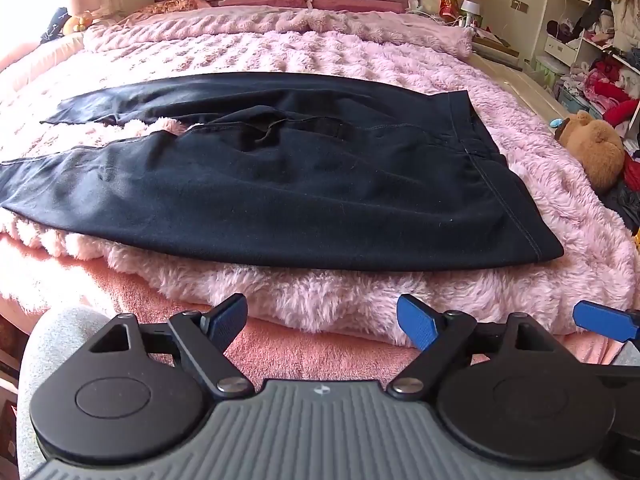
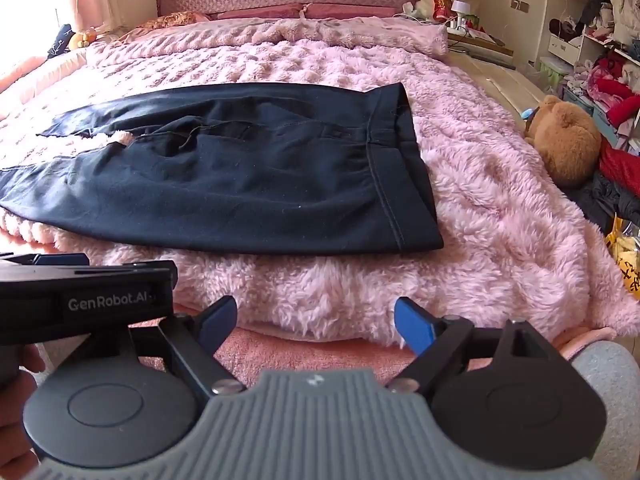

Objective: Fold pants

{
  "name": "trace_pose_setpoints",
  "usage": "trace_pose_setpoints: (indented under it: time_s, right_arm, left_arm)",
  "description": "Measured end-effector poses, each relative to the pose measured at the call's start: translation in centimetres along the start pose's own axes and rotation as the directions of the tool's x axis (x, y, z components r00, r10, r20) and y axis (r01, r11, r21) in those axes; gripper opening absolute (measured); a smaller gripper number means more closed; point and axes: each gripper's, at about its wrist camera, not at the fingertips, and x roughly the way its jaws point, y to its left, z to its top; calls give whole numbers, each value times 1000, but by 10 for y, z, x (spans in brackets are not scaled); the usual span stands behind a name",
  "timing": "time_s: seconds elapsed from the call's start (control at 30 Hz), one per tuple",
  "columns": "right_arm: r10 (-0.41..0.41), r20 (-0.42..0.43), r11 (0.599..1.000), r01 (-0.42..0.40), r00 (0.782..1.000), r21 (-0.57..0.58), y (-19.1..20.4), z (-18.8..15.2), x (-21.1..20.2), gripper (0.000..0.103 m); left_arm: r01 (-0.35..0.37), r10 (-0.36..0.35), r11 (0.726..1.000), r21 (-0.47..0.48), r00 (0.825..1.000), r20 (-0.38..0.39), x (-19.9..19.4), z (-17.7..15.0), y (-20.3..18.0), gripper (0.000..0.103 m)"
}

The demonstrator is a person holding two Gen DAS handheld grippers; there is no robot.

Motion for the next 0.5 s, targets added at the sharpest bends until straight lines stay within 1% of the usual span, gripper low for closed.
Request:
trace_pose_setpoints:
  time_s: [0.17,0.5]
  right_arm:
    - [-18,2,1000,18,1000,-10,4,0,1,82]
    - [-7,-28,1000,7,1000,18,0,-2,10,82]
  left_arm:
    - [-7,7,1000,-2,1000,-2,2,-1,-1,99]
    - [-11,11,1000,-5,1000,-14,6,-3,-2,99]
